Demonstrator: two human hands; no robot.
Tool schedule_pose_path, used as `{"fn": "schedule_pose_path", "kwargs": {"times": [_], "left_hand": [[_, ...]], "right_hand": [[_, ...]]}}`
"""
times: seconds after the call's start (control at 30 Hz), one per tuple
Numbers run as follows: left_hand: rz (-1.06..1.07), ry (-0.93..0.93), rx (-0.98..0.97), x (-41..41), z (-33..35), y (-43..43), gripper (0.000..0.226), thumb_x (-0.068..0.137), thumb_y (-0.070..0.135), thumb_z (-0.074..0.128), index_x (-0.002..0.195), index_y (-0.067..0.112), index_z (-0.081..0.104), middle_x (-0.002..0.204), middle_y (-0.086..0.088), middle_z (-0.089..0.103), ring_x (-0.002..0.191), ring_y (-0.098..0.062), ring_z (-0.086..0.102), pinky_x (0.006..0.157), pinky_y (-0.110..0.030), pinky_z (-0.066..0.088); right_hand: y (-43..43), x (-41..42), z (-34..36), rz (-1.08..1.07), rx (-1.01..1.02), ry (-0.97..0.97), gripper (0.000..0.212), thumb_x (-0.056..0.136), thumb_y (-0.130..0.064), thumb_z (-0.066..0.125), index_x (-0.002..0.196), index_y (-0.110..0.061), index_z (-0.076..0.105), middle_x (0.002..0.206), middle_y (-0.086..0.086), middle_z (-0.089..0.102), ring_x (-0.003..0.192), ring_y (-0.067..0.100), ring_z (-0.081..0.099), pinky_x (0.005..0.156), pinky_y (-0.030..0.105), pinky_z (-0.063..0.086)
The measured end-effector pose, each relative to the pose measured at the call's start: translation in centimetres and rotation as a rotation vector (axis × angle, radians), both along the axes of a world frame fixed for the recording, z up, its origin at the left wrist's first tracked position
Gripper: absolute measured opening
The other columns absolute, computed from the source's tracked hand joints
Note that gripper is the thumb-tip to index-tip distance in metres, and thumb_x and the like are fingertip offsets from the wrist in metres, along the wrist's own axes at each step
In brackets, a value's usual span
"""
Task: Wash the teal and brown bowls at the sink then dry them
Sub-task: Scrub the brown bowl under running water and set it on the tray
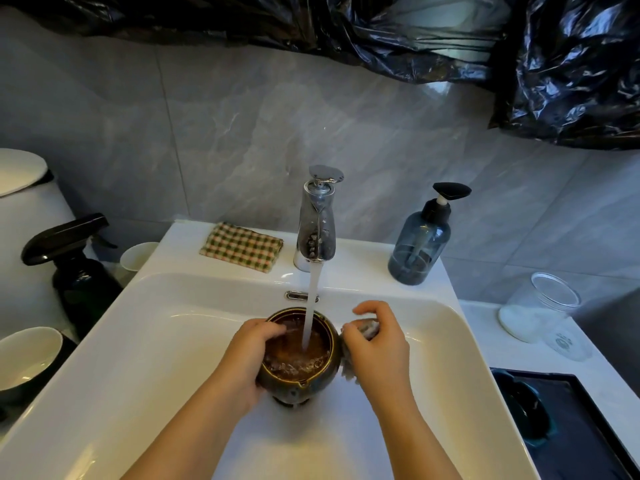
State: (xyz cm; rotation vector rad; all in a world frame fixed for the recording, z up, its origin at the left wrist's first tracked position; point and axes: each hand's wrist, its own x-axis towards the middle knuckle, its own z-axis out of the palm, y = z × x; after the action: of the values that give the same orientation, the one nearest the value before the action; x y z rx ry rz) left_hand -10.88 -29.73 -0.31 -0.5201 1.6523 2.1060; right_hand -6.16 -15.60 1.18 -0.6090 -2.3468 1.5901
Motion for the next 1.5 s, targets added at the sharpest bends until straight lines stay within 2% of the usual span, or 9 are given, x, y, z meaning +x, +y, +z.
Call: {"fn": "schedule_pose_path", "kwargs": {"times": [0.17,0.33,0.47,0.57,0.87,1.03,1.2,1.33,1.5], "left_hand": [[0.021,0.052,-0.099,-0.8,0.5,-1.0,0.010,0.086,0.003,0.052,0.093,0.011,0.051,0.088,-0.018,0.061,0.078,-0.032,0.060,0.065,-0.036,0.050],[0.055,0.022,-0.145,-1.6,0.7,-1.9,0.022,0.085,0.005,0.051,0.106,0.003,0.053,0.095,-0.023,0.063,0.086,-0.036,0.062,0.066,-0.035,0.050],[0.063,0.026,-0.146,-0.9,0.6,-2.5,0.017,0.086,0.007,0.052,0.103,0.005,0.054,0.093,-0.020,0.062,0.080,-0.031,0.059,0.061,-0.032,0.048],[0.098,0.035,-0.123,-0.1,0.1,-2.9,0.027,0.087,0.010,0.055,0.113,0.005,0.052,0.103,-0.021,0.062,0.088,-0.032,0.060,0.061,-0.032,0.049],[0.062,0.405,-0.335,1.4,-0.1,-1.9,0.027,0.090,0.005,0.053,0.101,0.028,0.046,0.101,-0.006,0.055,0.093,-0.024,0.053,0.071,-0.033,0.046],[-0.134,0.883,-0.688,2.2,0.0,-1.5,0.048,0.078,-0.008,0.061,0.108,0.025,0.044,0.108,0.000,0.043,0.095,-0.012,0.046,0.076,-0.007,0.037],[-0.266,1.282,-1.235,1.7,0.1,-1.3,0.080,0.037,0.008,0.093,0.104,0.020,0.050,0.086,-0.011,0.064,0.074,-0.032,0.062,0.066,-0.034,0.051],[-0.252,1.293,-1.297,1.5,0.4,-1.1,0.078,0.033,0.012,0.094,0.101,0.017,0.056,0.084,-0.009,0.065,0.069,-0.030,0.063,0.063,-0.026,0.045],[-0.057,0.841,-0.877,1.9,1.4,-0.4,0.039,0.081,0.001,0.062,0.113,0.019,0.049,0.111,-0.003,0.046,0.097,-0.024,0.050,0.079,-0.029,0.043]], "right_hand": [[-1.0,-1.1,5.0,0.061,0.173,0.198,0.036,0.086,-0.016,0.054,0.115,-0.038,0.052,0.069,0.002,0.061,0.072,0.022,0.063,0.071,0.045,0.057],[-1.8,-4.8,11.1,0.156,0.503,0.314,0.065,0.088,-0.018,0.047,0.142,-0.045,0.021,0.095,-0.001,0.055,0.077,0.020,0.056,0.065,0.037,0.051],[-2.0,-5.2,11.9,0.171,0.617,0.172,0.055,0.091,-0.018,0.042,0.138,-0.044,0.031,0.116,0.001,0.054,0.089,0.022,0.056,0.071,0.040,0.051],[-1.7,-4.0,10.5,0.193,0.638,0.205,0.053,0.093,-0.018,0.041,0.139,-0.044,0.033,0.107,-0.001,0.056,0.085,0.018,0.055,0.067,0.034,0.049],[0.3,1.5,0.3,-0.099,0.083,0.071,0.021,0.090,-0.017,0.053,0.105,-0.031,0.056,0.069,0.003,0.064,0.064,0.023,0.064,0.067,0.042,0.059],[0.3,2.2,-1.1,-0.113,-0.069,-0.018,0.012,0.090,-0.015,0.052,0.097,-0.024,0.056,0.064,0.002,0.061,0.058,0.018,0.059,0.053,0.028,0.054],[0.7,2.5,-1.2,-0.139,-0.211,-0.080,0.013,0.091,-0.017,0.054,0.103,-0.019,0.057,0.065,-0.004,0.056,0.058,0.010,0.053,0.046,0.016,0.042],[1.0,2.7,-1.0,-0.156,-0.333,-0.123,0.017,0.090,-0.016,0.056,0.107,-0.019,0.055,0.072,-0.005,0.054,0.064,0.009,0.051,0.051,0.015,0.041],[1.1,2.8,-1.2,-0.160,-0.538,-0.148,0.024,0.083,-0.016,0.065,0.105,-0.021,0.057,0.099,0.009,0.058,0.091,0.023,0.056,0.085,0.043,0.052]]}}
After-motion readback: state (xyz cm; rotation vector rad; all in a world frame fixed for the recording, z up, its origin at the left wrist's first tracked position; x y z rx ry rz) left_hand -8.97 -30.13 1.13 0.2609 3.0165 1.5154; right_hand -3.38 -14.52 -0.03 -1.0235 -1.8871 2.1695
